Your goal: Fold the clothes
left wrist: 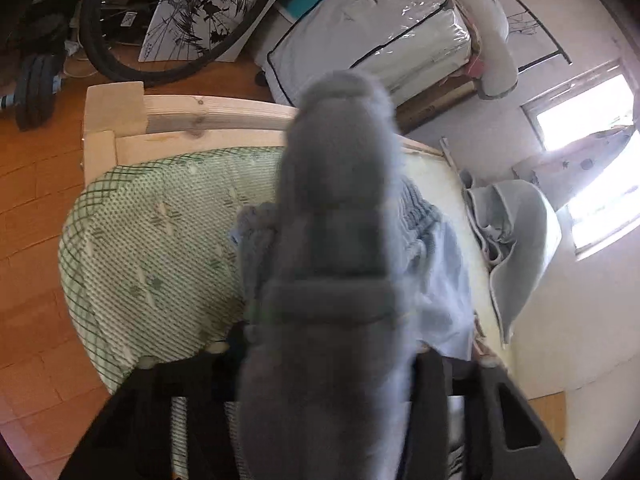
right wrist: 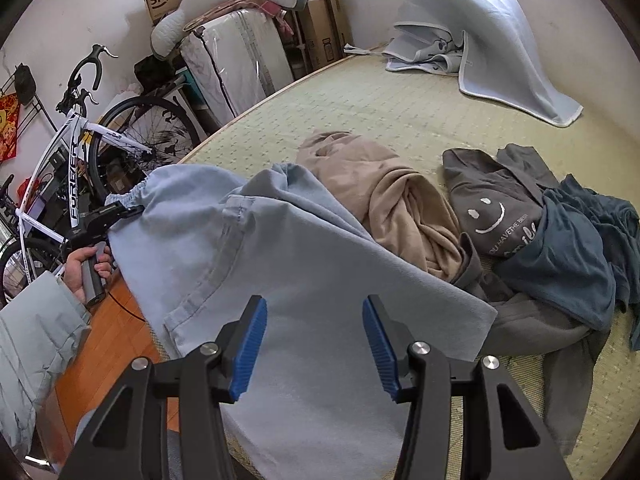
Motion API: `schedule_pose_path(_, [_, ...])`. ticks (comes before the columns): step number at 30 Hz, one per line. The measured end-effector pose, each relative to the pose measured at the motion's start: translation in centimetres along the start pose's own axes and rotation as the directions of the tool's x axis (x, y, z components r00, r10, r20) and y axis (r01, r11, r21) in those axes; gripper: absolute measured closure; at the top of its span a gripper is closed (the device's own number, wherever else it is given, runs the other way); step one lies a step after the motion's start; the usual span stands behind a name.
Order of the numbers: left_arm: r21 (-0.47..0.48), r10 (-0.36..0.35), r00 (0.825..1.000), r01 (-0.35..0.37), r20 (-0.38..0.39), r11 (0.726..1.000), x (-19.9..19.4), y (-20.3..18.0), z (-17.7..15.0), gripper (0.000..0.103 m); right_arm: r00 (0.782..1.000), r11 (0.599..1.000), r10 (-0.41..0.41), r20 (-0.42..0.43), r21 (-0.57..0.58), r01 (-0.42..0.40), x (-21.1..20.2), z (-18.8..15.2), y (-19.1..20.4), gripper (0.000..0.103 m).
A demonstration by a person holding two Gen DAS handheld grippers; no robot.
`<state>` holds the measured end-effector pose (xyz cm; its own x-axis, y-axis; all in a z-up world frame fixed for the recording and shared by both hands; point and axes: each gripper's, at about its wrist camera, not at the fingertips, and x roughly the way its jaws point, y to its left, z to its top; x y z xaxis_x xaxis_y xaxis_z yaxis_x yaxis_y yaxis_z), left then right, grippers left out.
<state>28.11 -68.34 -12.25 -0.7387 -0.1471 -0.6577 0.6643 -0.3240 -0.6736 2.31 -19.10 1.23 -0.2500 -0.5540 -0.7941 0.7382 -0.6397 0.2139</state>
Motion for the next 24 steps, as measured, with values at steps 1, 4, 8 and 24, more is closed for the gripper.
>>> schedule_pose_path(1, [0.020,0.007,1.000,-0.008,0.012,1.000,-0.3,-0.6,-0.1,0.073,1.000,1.000,0.004,0.002,0.003,-0.004,-0.1,0.0,0.0,0.049])
schedule_pose_path(4, [0.110,-0.008,0.998,0.002,0.055,0.994,-2.0,-3.6,-0.6,0.080,1.000,1.000,0.019,0.014,0.018,-0.019,-0.5,0.0,-0.2,0.049])
schedule_pose_path(8, [0.243,-0.093,0.991,0.066,0.100,0.968,-5.1,-9.9,-2.2,0.081,0.999,0.998,0.042,0.032,0.036,-0.043,-1.3,0.0,-0.2,0.049])
schedule_pose_path(24, [0.942,-0.266,0.964,0.065,0.027,0.328,-9.9,-28.2,-34.1,0.082,0.975,0.951,0.131,0.179,0.255,-0.174,-7.8,-3.1,-7.2,0.049])
